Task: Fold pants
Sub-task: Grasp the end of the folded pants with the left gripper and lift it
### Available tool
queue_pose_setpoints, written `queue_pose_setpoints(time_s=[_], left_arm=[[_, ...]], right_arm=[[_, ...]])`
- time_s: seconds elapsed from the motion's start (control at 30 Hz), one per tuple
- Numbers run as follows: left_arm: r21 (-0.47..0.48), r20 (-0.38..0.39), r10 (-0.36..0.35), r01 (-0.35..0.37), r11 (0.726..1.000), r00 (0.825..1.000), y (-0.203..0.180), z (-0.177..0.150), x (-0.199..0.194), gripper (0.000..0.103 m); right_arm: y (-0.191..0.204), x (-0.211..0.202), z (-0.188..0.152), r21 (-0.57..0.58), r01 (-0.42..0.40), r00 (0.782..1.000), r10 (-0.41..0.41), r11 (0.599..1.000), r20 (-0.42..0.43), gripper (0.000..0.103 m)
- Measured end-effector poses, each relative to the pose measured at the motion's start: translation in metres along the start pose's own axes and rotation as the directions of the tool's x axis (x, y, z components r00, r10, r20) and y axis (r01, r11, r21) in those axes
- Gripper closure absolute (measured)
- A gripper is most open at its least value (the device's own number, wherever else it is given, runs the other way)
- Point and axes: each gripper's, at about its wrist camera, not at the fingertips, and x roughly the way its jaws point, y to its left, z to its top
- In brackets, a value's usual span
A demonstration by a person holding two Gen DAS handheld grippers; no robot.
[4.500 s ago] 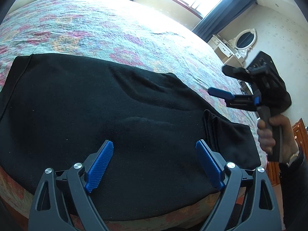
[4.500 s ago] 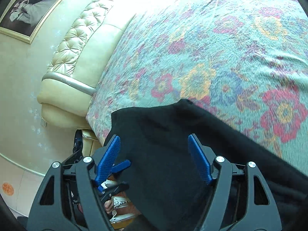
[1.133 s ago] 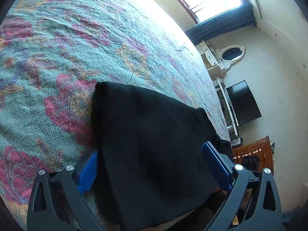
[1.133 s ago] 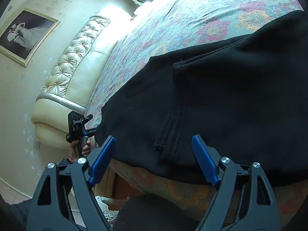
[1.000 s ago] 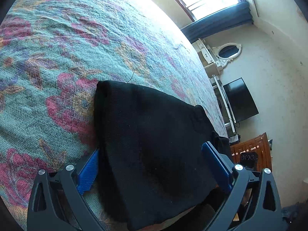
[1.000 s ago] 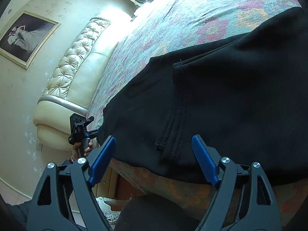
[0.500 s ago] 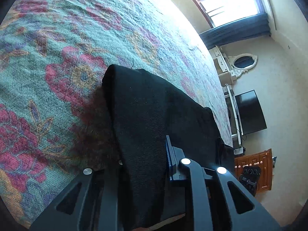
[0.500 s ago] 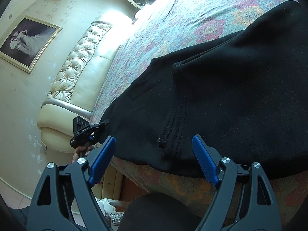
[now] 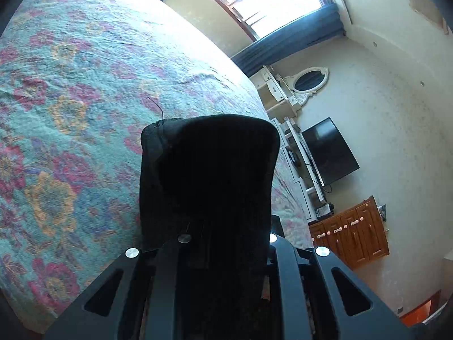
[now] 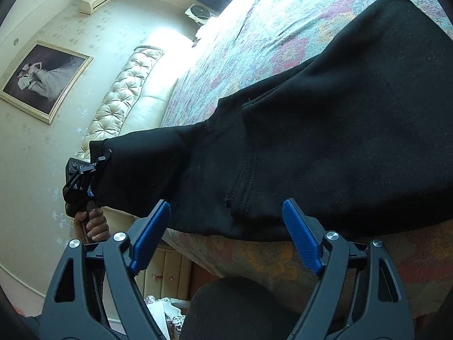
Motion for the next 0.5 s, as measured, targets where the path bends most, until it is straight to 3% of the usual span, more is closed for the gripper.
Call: queue_pose_setpoints(time_s=[0.23,0.3,0.5], left_arm=[[0.14,-0.103,0.032,-0.017,0.99,0.994,-0.076,-0.016,0.093,0.087],[0.156,-0.143,0.038,-0.015,0.988,0.989,-0.087,-0.025,0.126,0.087],[0.202,-0.233,0.143,-0.096,0.975,0.962,-0.092,-0.062,0.221,0.087]], right_arm=[[-0.008,-0.027,0.004,0.014,-0.036,0.998,0.035,0.999,0.058,0.021],[-0.012,-0.034,0.004,0.017,-0.032,0.996,0.031,0.999,0.081,0.021],[-0.03,-0.051,0.007,0.085,-0.042,0.99,0.03,0.996,0.138,0.021]])
